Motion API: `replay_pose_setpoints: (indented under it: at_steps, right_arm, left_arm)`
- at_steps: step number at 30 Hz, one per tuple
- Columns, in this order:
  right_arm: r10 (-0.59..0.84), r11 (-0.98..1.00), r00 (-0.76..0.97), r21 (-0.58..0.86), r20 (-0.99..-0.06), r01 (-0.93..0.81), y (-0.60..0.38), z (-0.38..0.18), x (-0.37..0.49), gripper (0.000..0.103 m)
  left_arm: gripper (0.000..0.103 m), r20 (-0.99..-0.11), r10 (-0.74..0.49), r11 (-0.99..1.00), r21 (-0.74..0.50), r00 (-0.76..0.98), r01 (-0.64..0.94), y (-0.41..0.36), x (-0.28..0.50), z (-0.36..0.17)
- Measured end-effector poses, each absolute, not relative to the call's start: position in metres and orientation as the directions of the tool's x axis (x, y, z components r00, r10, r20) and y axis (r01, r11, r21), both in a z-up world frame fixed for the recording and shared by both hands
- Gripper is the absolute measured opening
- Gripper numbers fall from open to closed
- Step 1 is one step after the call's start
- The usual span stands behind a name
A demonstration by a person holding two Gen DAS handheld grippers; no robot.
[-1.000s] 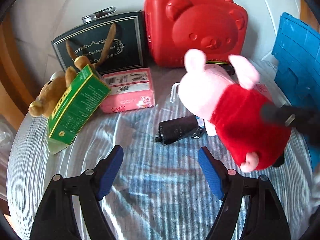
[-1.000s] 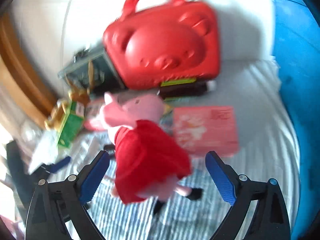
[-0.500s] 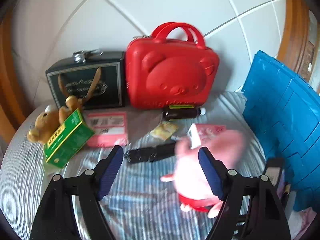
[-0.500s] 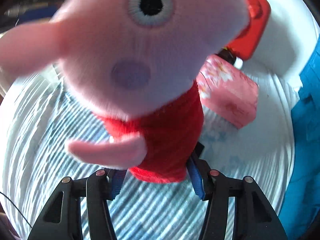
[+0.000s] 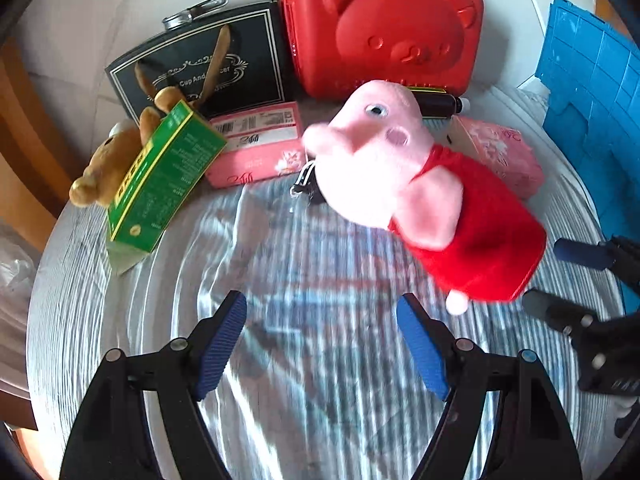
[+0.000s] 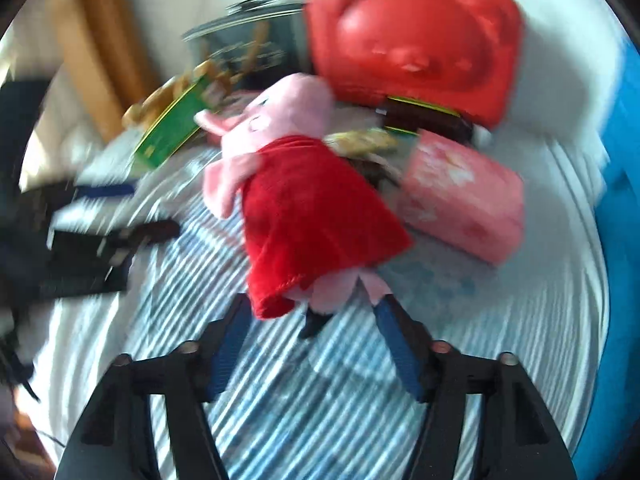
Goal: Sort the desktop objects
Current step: 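Grasp the pink pig plush in red dress with both grippers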
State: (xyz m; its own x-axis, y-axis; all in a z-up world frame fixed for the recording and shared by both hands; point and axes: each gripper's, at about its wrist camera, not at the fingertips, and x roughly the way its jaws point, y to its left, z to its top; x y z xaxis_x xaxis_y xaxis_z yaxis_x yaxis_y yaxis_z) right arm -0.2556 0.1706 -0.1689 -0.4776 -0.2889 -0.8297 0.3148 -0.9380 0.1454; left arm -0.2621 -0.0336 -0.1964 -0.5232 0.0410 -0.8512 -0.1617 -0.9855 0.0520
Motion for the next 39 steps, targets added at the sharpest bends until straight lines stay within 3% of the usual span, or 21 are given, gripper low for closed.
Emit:
replay_pose_setpoints:
  at_steps: [4, 8, 9, 10, 13, 16, 17, 21, 24, 25, 26, 28, 35, 37, 38, 39]
  right_arm:
    - [-0.296, -0.945, -0.463, 0.187, -0.835, 0.268, 0.161, -0.175, -0.265, 0.094]
    - [-0.29, -0.955, -0.435, 0.231, -0.852, 0.185, 0.153, -0.204, -0.296, 0.096]
    - [-0.278, -0.958, -0.43, 0.218, -0.859, 0.184, 0.153, -0.211, -0.304, 0.09]
    - [-0.243, -0.963, -0.433, 0.163, -0.868, 0.213, 0.15, -0.214, -0.307, 0.047]
    - [-0.099, -0.957, -0.484, -0.051, -0.87, 0.287, 0.149, -0.202, -0.299, 0.036]
    - [0.03, -0.907, -0.543, -0.252, -0.839, 0.339, 0.16, -0.195, -0.286, 0.015]
    - [0.063, -0.895, -0.552, -0.292, -0.832, 0.338, 0.166, -0.196, -0.284, 0.015]
    - [-0.022, -0.955, -0.475, -0.122, -0.88, 0.27, 0.204, -0.201, -0.287, 0.015]
    - [-0.151, -0.972, -0.463, 0.047, -0.873, 0.229, 0.216, -0.188, -0.284, 0.027]
    - [-0.184, -0.97, -0.464, 0.085, -0.866, 0.227, 0.217, -0.183, -0.283, 0.051]
    - [-0.2, -0.969, -0.467, 0.103, -0.861, 0.225, 0.216, -0.18, -0.284, 0.083]
    - [-0.239, -0.964, -0.48, 0.147, -0.844, 0.222, 0.212, -0.175, -0.286, 0.1]
    - [-0.311, -0.948, -0.46, 0.242, -0.832, 0.204, 0.197, -0.175, -0.306, 0.103]
    - [-0.331, -0.943, -0.447, 0.273, -0.831, 0.192, 0.194, -0.181, -0.314, 0.103]
    - [-0.342, -0.939, -0.438, 0.287, -0.832, 0.189, 0.194, -0.183, -0.318, 0.103]
    - [-0.344, -0.939, -0.429, 0.292, -0.835, 0.184, 0.192, -0.187, -0.324, 0.103]
  left_arm:
    - [0.077, -0.852, 0.042, -0.99, 0.034, -0.521, -0.136, -0.043, -0.26, -0.198]
    - [0.077, -0.848, 0.05, -0.99, 0.027, -0.528, -0.138, -0.042, -0.262, -0.197]
    - [0.077, -0.846, 0.055, -0.99, 0.024, -0.53, -0.141, -0.04, -0.265, -0.196]
    - [0.077, -0.845, 0.06, -0.989, 0.021, -0.532, -0.145, -0.038, -0.267, -0.196]
    - [0.077, -0.829, 0.097, -0.986, -0.004, -0.55, -0.167, -0.032, -0.274, -0.187]
    - [0.077, -0.803, 0.165, -0.978, -0.058, -0.572, -0.201, -0.016, -0.285, -0.175]
    - [0.077, -0.799, 0.175, -0.976, -0.061, -0.575, -0.211, -0.01, -0.29, -0.173]
    - [0.078, -0.84, 0.133, -0.977, -0.021, -0.525, -0.214, 0.015, -0.317, -0.193]
    - [0.078, -0.831, 0.137, -0.975, -0.018, -0.54, -0.22, 0.016, -0.309, -0.196]
    - [0.078, -0.828, 0.148, -0.972, -0.021, -0.54, -0.234, 0.014, -0.305, -0.196]
    - [0.078, -0.828, 0.159, -0.97, -0.03, -0.538, -0.242, 0.01, -0.3, -0.196]
    - [0.078, -0.832, 0.156, -0.971, -0.032, -0.532, -0.235, 0.001, -0.29, -0.199]
    - [0.078, -0.849, 0.155, -0.974, -0.046, -0.506, -0.222, -0.009, -0.288, -0.217]
    - [0.085, -0.845, 0.165, -0.97, -0.046, -0.508, -0.24, -0.004, -0.294, -0.221]
    - [0.096, -0.85, 0.166, -0.969, -0.045, -0.499, -0.244, -0.002, -0.297, -0.225]
    - [0.098, -0.856, 0.162, -0.968, -0.042, -0.49, -0.248, 0.001, -0.302, -0.229]
